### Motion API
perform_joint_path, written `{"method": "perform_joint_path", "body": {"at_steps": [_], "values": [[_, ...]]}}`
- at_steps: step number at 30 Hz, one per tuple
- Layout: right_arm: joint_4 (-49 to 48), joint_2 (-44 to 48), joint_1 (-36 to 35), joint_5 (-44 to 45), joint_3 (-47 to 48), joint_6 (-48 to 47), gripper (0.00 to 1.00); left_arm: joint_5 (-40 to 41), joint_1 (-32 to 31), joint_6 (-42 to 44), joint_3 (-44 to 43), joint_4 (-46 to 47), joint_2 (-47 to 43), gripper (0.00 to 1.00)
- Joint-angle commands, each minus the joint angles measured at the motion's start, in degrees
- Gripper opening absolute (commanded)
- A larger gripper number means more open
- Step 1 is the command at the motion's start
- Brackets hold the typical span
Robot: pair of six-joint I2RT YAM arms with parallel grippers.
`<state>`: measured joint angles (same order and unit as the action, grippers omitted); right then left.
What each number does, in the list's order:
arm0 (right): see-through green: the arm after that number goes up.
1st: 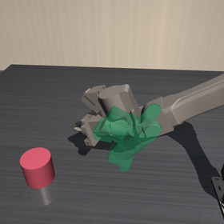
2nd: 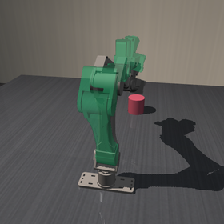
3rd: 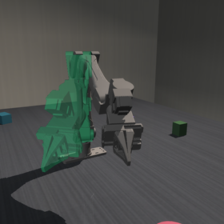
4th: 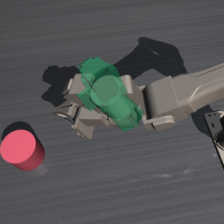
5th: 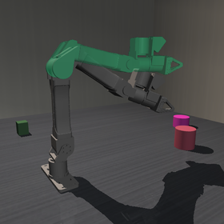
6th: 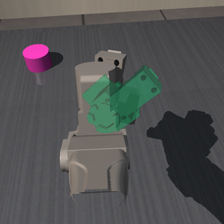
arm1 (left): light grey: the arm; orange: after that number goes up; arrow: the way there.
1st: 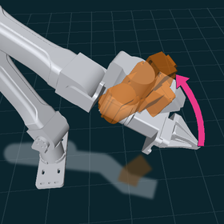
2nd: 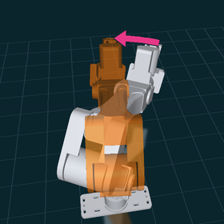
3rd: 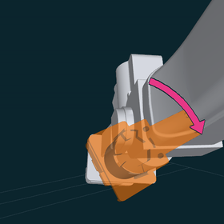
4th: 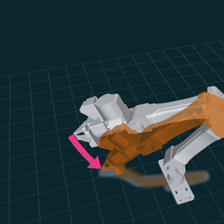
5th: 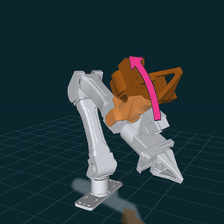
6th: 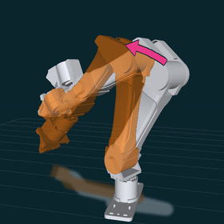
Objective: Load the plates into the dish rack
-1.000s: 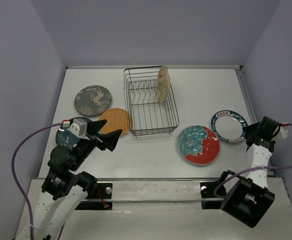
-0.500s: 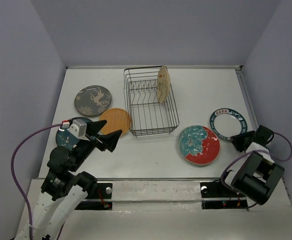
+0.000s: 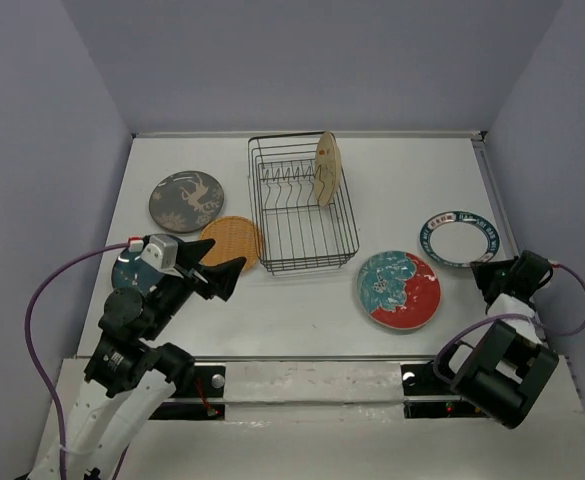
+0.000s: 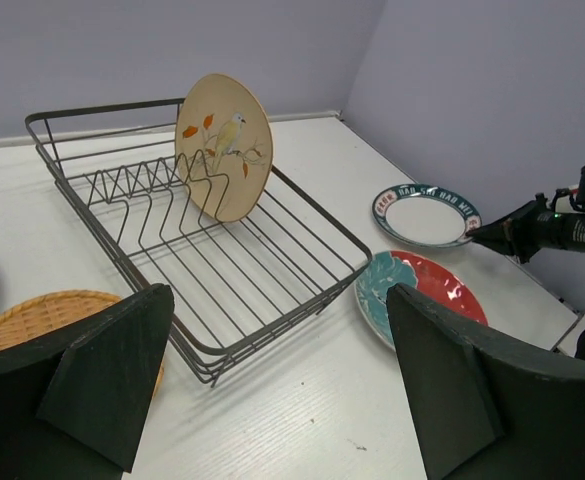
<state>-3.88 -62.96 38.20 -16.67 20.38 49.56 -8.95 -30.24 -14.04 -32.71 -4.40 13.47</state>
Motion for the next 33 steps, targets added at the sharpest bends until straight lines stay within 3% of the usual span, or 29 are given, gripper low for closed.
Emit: {"method": "perform_joint_path", "body": {"at_steps": [1, 8, 12, 15, 20, 26, 28, 33], "values": [[-4.48, 7.13, -0.31, -2.05, 3.69, 1.33, 0.07, 0.78, 0.53, 0.51, -2.10, 1.68, 2.61, 0.99], [2.99, 16.72, -7.78, 5.23, 15.47, -4.38, 0.07, 1.04, 1.67, 0.60, -2.36, 1.68, 5.42, 0.99], [2.91, 16.91, -22.49, 11.29, 21.44, -7.62, 0.07, 1.04, 3.34, 0.68, -2.45, 1.77, 6.39, 0.99], [6.05, 12.87, -31.49, 17.79, 31.80, -11.14, 0.07, 1.48, 4.05, 0.60, -2.45, 1.77, 7.09, 0.99], [15.20, 2.58, -52.84, 36.32, 50.69, -21.95, 0.07, 1.92, 5.36, 0.68, -2.54, 1.59, 7.79, 0.99], [25.13, -20.92, -71.56, 59.09, 74.69, -31.27, 0.07, 4.02, 6.33, 0.77, -2.71, 0.81, 7.79, 0.99], [26.98, -25.87, -74.57, 68.11, 82.57, -33.98, 0.07, 4.99, 6.42, 0.60, -2.89, 0.54, 7.71, 0.99], [30.77, -39.50, -80.98, 79.66, 97.37, -41.26, 0.07, 7.89, 6.60, 0.07, -3.06, -0.60, 6.92, 0.99]]}}
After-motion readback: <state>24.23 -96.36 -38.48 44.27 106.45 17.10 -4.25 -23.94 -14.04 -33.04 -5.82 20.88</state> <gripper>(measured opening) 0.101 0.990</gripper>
